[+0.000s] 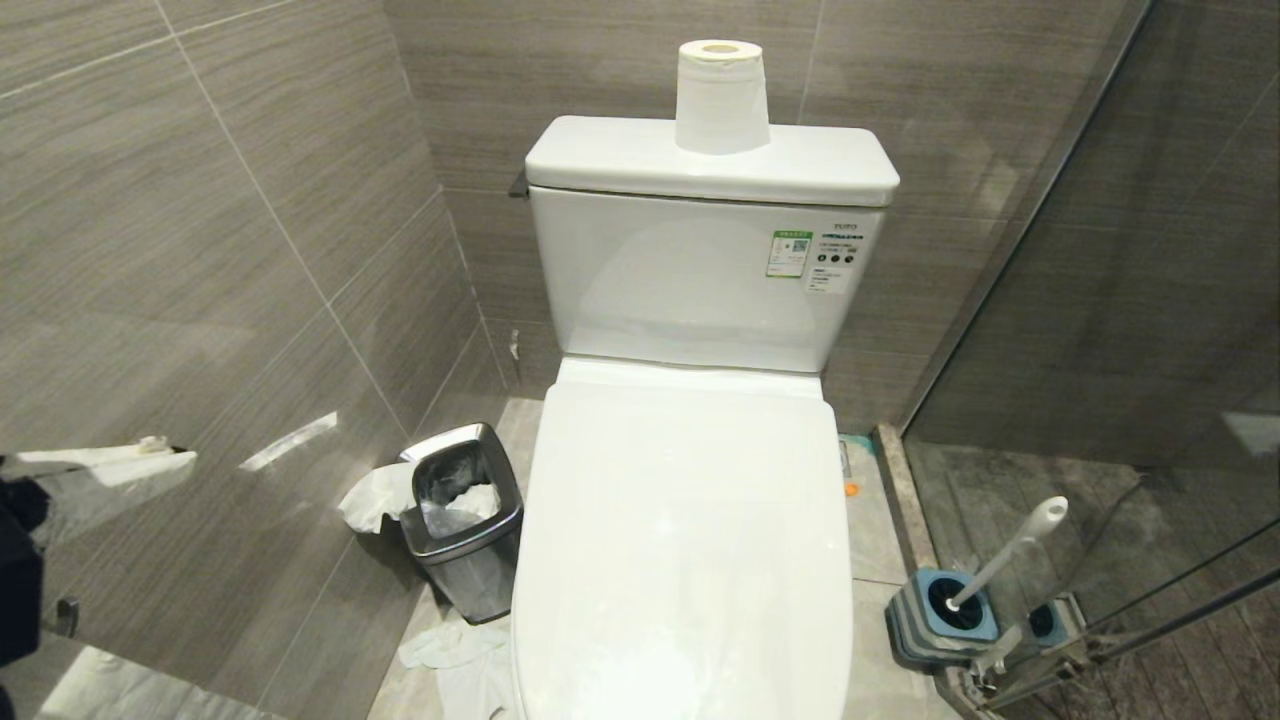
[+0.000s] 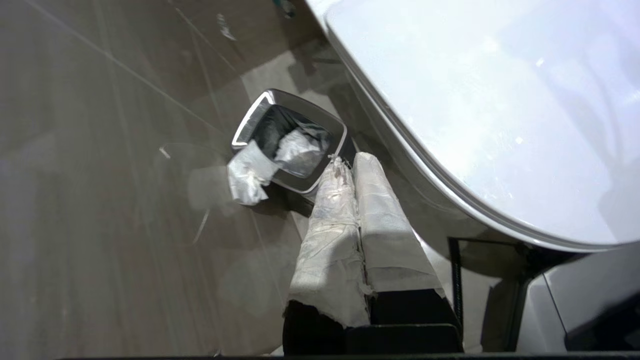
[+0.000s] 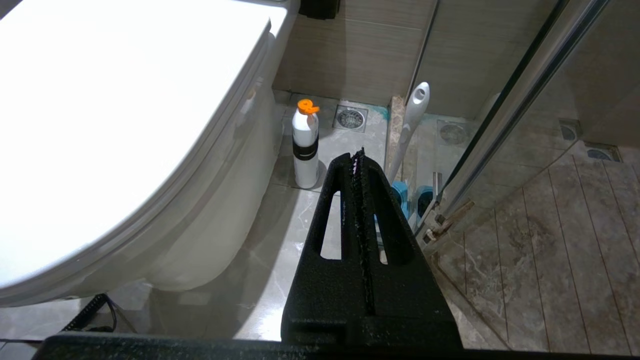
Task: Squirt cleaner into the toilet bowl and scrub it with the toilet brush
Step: Use the left hand to lift the toilet lid slightly
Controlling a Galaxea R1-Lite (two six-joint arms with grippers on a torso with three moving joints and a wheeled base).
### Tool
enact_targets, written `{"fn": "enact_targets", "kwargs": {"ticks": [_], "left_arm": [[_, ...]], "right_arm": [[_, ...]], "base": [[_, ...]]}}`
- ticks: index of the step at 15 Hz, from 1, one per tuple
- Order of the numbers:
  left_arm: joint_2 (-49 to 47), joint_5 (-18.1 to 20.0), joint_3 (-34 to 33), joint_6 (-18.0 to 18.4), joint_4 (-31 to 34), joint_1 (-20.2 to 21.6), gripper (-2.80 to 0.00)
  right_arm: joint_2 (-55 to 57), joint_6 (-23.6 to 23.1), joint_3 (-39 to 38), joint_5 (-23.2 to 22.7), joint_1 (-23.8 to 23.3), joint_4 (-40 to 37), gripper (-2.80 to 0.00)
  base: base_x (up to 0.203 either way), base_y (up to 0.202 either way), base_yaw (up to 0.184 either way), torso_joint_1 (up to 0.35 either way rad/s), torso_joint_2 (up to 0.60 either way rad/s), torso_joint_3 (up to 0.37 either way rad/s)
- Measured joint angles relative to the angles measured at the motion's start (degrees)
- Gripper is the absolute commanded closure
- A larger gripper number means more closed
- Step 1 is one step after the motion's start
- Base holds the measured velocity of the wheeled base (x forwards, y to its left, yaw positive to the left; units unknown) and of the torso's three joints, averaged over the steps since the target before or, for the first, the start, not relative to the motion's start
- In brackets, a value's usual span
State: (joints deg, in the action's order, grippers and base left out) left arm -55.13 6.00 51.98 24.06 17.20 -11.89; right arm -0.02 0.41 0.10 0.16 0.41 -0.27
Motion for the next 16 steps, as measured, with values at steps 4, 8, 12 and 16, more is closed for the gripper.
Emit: {"fn": "enact_targets", "kwargs": {"ticks": [4,8,12,16], "left_arm": [[-6.8,-2.1,0.1,-0.1,-1.2,-1.0,0.00],[-14.7,-9.1,0.2,-1.2,-7.9,-1.8,0.00],[-22.7,-16.0,0.0,-3.6,-11.0,-2.1,0.00],[-30.0,-20.2,0.0,-5.5,-14.7,-2.1,0.00]], "right_arm": [[0.0,0.0,0.0,0.0,0.0,0.0,0.00],[0.0,0.0,0.0,0.0,0.0,0.0,0.00],[0.0,0.0,0.0,0.0,0.0,0.0,0.00],[0.0,0.0,0.0,0.0,0.0,0.0,0.00]], "base": [[0.000,0.000,0.000,0.000,0.00,0.000],[0.000,0.000,0.000,0.000,0.00,0.000],[0.000,0.000,0.000,0.000,0.00,0.000],[0.000,0.000,0.000,0.000,0.00,0.000]]}}
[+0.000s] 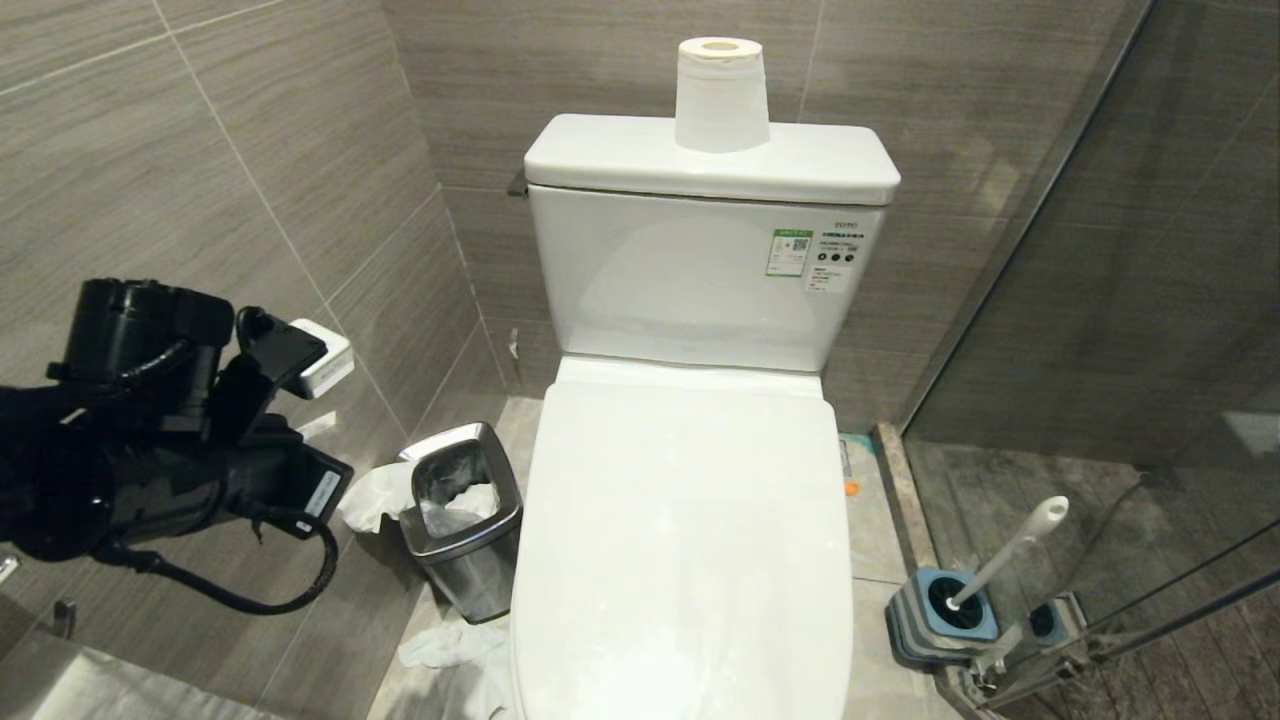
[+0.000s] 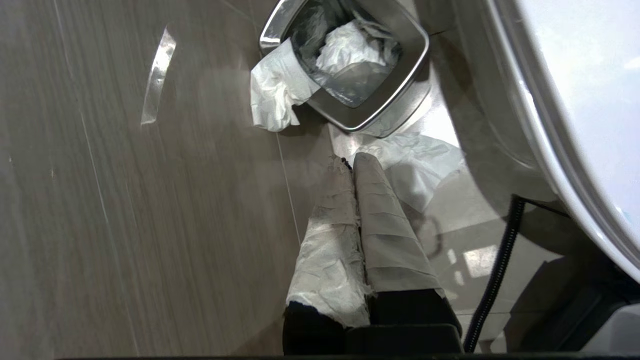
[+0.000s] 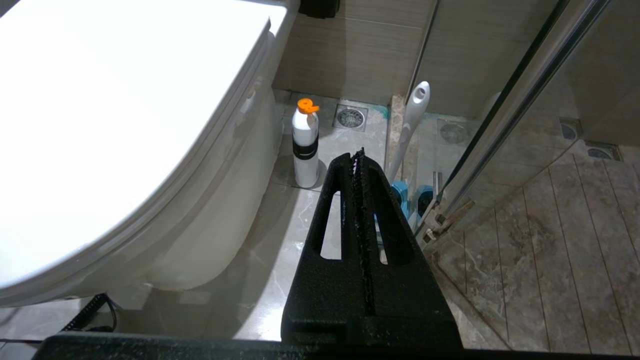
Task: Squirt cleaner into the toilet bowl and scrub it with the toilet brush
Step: Use the left hand to lift the toilet lid slightly
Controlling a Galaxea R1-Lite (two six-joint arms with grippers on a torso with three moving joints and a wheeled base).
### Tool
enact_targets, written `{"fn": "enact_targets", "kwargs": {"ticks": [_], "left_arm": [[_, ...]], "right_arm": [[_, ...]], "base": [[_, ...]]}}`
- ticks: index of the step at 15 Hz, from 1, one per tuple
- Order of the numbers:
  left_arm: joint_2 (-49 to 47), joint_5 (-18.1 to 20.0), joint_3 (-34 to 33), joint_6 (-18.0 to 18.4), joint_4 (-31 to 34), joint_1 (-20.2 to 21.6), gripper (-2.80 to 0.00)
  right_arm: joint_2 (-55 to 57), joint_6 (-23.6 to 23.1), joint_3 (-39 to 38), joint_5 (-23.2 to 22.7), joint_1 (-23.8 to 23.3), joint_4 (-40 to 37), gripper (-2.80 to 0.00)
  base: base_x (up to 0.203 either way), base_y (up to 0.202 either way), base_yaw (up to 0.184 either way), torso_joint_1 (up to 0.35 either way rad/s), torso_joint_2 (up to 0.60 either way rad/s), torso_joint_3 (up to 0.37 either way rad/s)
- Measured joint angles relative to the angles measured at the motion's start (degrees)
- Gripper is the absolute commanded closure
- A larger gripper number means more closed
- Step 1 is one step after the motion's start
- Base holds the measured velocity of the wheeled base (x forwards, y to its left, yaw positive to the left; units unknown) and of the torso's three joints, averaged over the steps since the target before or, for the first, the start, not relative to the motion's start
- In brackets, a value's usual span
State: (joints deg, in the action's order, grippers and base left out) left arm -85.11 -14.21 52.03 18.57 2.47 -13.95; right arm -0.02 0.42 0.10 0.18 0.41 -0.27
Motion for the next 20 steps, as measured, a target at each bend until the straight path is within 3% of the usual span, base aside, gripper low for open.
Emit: {"fn": "enact_targets", "kwargs": {"ticks": [4,7,14,17,20], "left_arm": [[-4.2,-1.2,-2.0,0.1,-0.2,0.0,0.00],[-7.5,4.1,-2.4,0.3,-0.4,1.4,0.00],[-16.8,28.7,1.5,-1.3,-1.7,7.0,0.00],[-18.2,43.9,1.5,-6.9,0.1,12.1,0.00],[-19.0,56.7,0.8,-13.2,0.4,15.1,0.00]], "right_arm": [[0.0,0.0,0.0,0.0,0.0,0.0,0.00],[0.0,0.0,0.0,0.0,0.0,0.0,0.00],[0.0,0.0,0.0,0.0,0.0,0.0,0.00],[0.0,0.0,0.0,0.0,0.0,0.0,0.00],[0.0,0.0,0.0,0.0,0.0,0.0,0.00]], "base": [[0.000,0.000,0.000,0.000,0.00,0.000],[0.000,0.000,0.000,0.000,0.00,0.000],[0.000,0.000,0.000,0.000,0.00,0.000],[0.000,0.000,0.000,0.000,0.00,0.000],[0.000,0.000,0.000,0.000,0.00,0.000]]}}
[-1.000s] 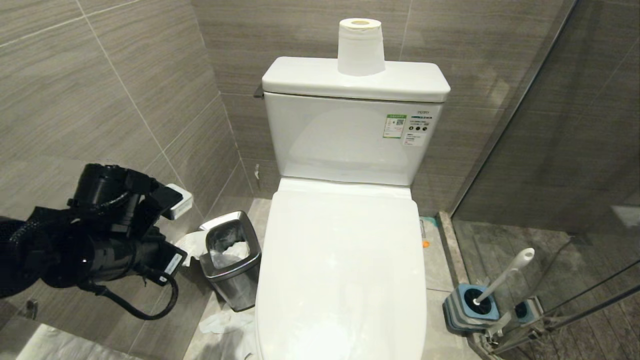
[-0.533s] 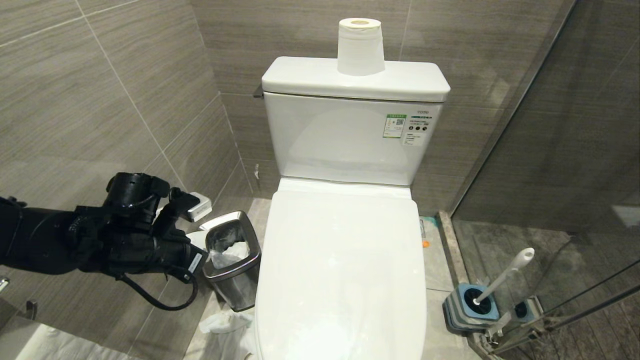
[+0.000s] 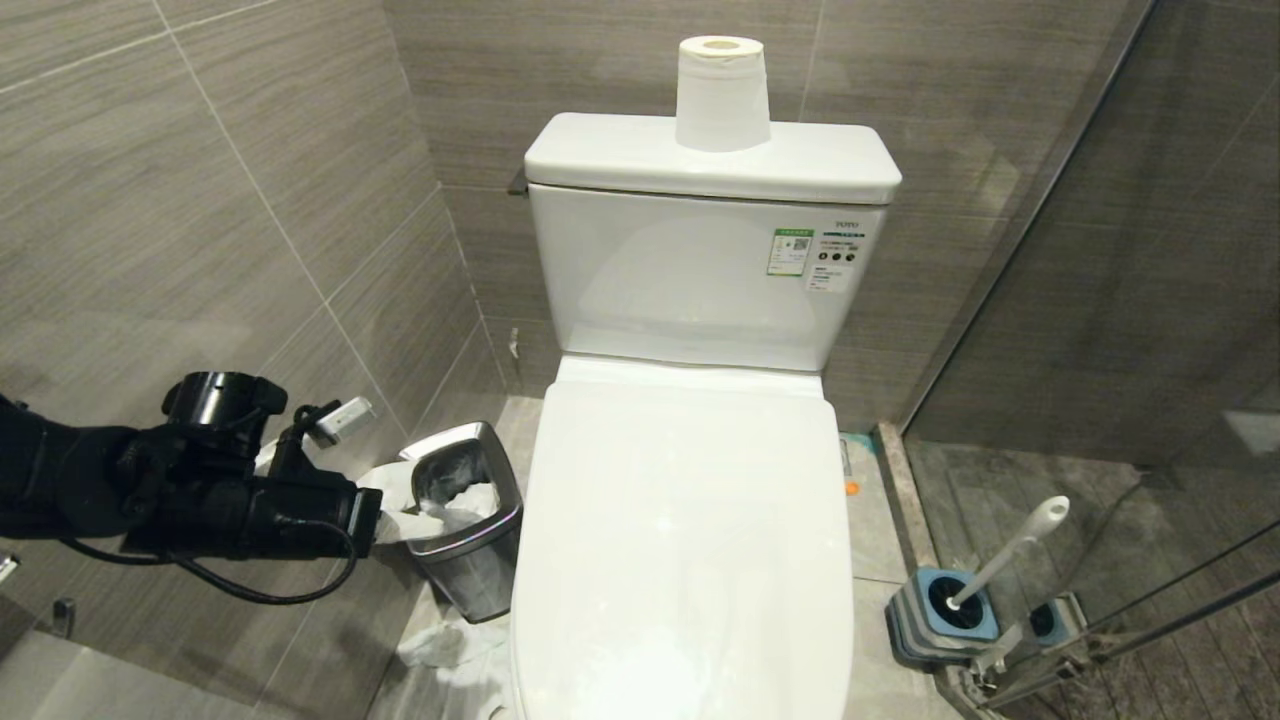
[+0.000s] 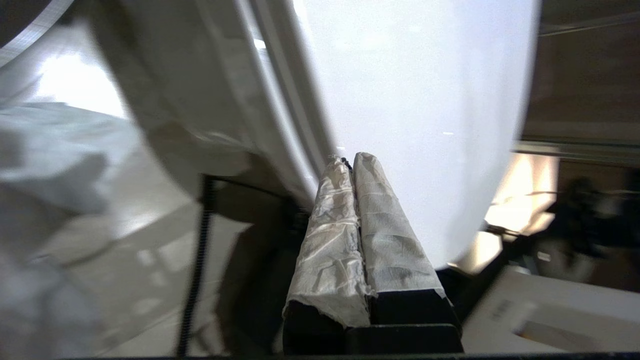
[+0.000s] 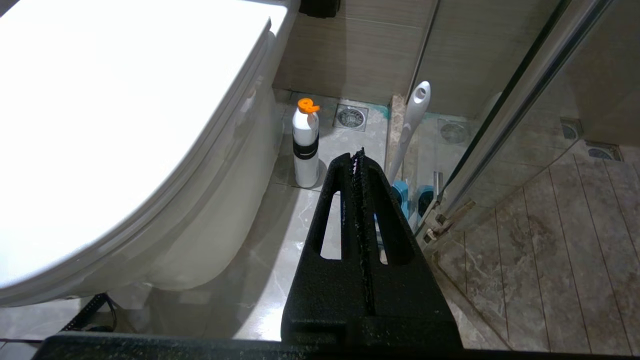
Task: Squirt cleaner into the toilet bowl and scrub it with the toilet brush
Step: Use the left hand to lift the toilet lid slightly
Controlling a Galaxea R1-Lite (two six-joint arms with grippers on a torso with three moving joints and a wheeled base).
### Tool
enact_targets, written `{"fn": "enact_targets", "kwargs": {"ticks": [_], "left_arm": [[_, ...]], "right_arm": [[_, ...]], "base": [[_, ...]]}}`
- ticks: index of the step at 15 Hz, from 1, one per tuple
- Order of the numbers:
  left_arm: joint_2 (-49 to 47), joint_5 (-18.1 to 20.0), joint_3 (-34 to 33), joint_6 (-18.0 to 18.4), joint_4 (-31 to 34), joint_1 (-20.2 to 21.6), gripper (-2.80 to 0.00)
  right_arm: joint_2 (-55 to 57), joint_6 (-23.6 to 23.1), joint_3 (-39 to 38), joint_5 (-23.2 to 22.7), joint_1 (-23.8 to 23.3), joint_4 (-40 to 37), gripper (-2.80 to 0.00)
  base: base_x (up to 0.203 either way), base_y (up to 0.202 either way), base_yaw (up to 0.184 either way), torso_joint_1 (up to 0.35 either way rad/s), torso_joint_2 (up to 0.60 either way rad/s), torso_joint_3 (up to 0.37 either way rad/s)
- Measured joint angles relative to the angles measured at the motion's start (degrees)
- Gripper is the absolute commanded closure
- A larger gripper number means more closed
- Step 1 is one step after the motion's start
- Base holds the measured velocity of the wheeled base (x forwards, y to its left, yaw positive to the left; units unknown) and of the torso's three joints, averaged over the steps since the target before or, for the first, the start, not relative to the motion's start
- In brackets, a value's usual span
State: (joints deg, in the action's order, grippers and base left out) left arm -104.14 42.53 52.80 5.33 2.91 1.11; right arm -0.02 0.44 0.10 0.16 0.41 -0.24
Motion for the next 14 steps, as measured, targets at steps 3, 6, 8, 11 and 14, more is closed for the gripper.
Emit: {"fn": "enact_targets", "kwargs": {"ticks": [3,6,8,11,14], "left_arm": [[-0.9,8.5,-2.4,-1.1,-0.4,1.2,0.00],[-2.9,13.2,-3.2,-1.6,-4.7,1.3,0.00],[-4.6,13.5,-4.4,-2.8,-10.4,1.2,0.00],[-6.5,12.5,-7.3,-3.0,-15.7,-0.1,0.00],[-7.4,12.3,-9.5,-2.9,-15.8,-0.7,0.00]], "right_arm": [[0.0,0.0,0.0,0.0,0.0,0.0,0.00],[0.0,0.0,0.0,0.0,0.0,0.0,0.00],[0.0,0.0,0.0,0.0,0.0,0.0,0.00],[0.0,0.0,0.0,0.0,0.0,0.0,0.00],[0.0,0.0,0.0,0.0,0.0,0.0,0.00]], "base": [[0.000,0.000,0.000,0.000,0.00,0.000],[0.000,0.000,0.000,0.000,0.00,0.000],[0.000,0.000,0.000,0.000,0.00,0.000],[0.000,0.000,0.000,0.000,0.00,0.000],[0.000,0.000,0.000,0.000,0.00,0.000]]}}
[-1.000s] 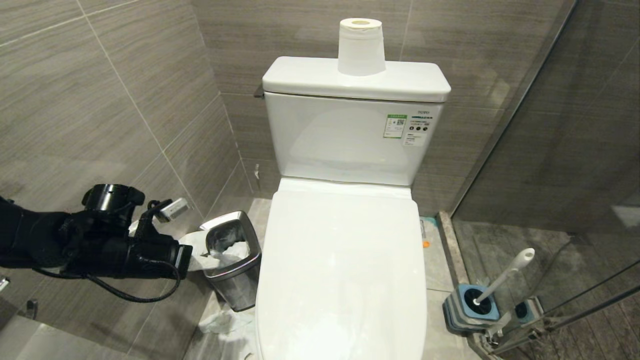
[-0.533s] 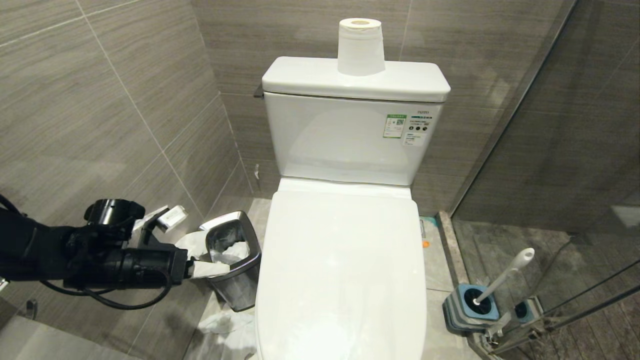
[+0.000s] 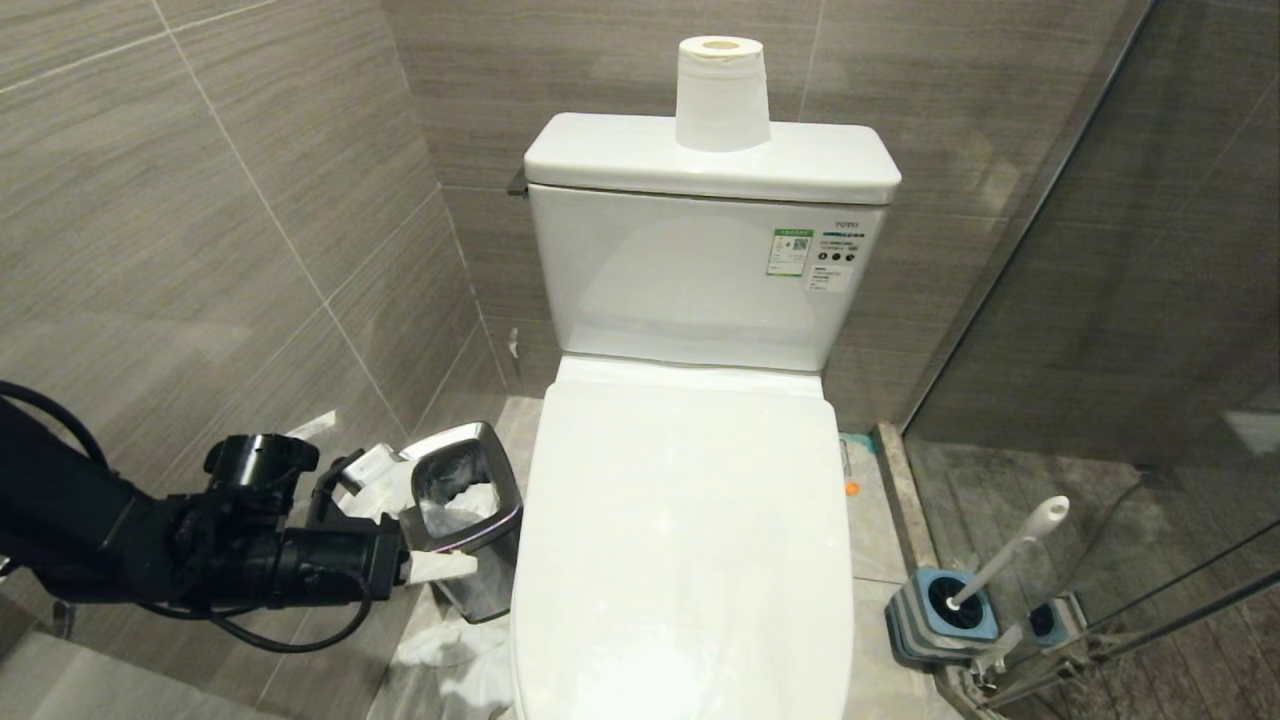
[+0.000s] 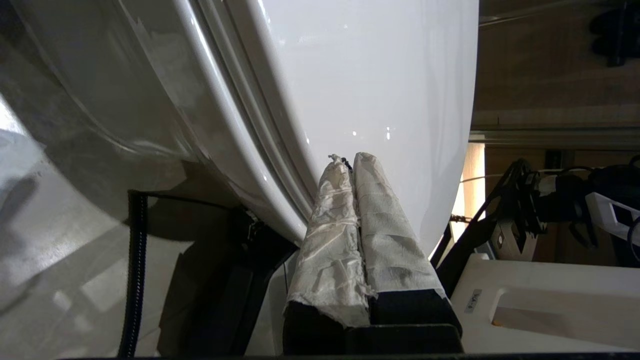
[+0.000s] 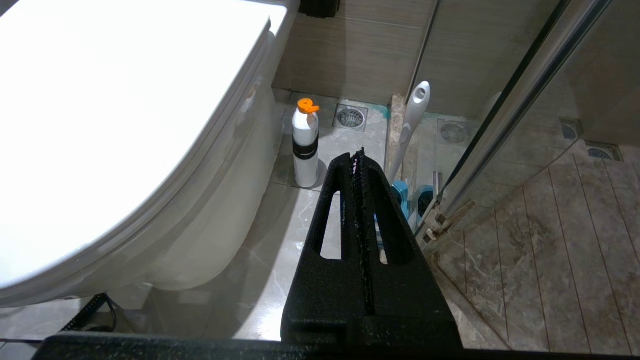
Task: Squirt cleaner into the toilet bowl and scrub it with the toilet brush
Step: Use the left hand to lift the toilet lid slightly
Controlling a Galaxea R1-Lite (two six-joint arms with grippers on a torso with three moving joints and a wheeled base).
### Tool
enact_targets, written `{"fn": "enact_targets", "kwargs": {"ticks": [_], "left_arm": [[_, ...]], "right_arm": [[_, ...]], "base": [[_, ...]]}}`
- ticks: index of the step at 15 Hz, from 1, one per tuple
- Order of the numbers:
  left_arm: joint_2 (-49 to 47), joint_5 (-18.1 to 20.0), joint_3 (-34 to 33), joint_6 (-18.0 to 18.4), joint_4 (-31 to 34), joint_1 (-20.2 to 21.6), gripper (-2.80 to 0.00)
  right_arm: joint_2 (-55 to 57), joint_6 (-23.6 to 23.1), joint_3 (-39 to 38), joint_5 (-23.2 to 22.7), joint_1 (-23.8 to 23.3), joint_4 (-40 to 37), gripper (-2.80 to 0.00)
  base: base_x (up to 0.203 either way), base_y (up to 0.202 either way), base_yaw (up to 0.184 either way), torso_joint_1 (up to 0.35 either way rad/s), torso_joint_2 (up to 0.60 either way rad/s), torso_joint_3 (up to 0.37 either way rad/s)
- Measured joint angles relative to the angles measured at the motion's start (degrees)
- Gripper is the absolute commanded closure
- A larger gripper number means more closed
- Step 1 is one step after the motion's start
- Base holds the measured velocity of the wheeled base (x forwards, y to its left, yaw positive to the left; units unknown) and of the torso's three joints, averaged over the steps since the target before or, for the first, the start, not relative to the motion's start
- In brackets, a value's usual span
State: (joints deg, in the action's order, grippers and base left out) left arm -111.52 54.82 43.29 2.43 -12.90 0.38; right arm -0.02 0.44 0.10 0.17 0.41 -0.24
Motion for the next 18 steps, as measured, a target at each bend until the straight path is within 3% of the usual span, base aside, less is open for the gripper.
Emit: {"fn": "enact_targets", "kwargs": {"ticks": [13,14,18], "left_arm": [[0.9,2.1,-8.0,-0.7,0.0,-0.9,0.00],[0.9,2.1,-8.1,-0.7,-0.1,-1.1,-2.80],[1.0,3.7,-9.4,-0.9,0.0,-2.4,-2.80]], "right_arm": [[0.0,0.0,0.0,0.0,0.0,0.0,0.00],[0.0,0.0,0.0,0.0,0.0,0.0,0.00],[0.0,0.0,0.0,0.0,0.0,0.0,0.00]], "base": [[0.000,0.000,0.000,0.000,0.00,0.000],[0.000,0.000,0.000,0.000,0.00,0.000],[0.000,0.000,0.000,0.000,0.00,0.000]]}}
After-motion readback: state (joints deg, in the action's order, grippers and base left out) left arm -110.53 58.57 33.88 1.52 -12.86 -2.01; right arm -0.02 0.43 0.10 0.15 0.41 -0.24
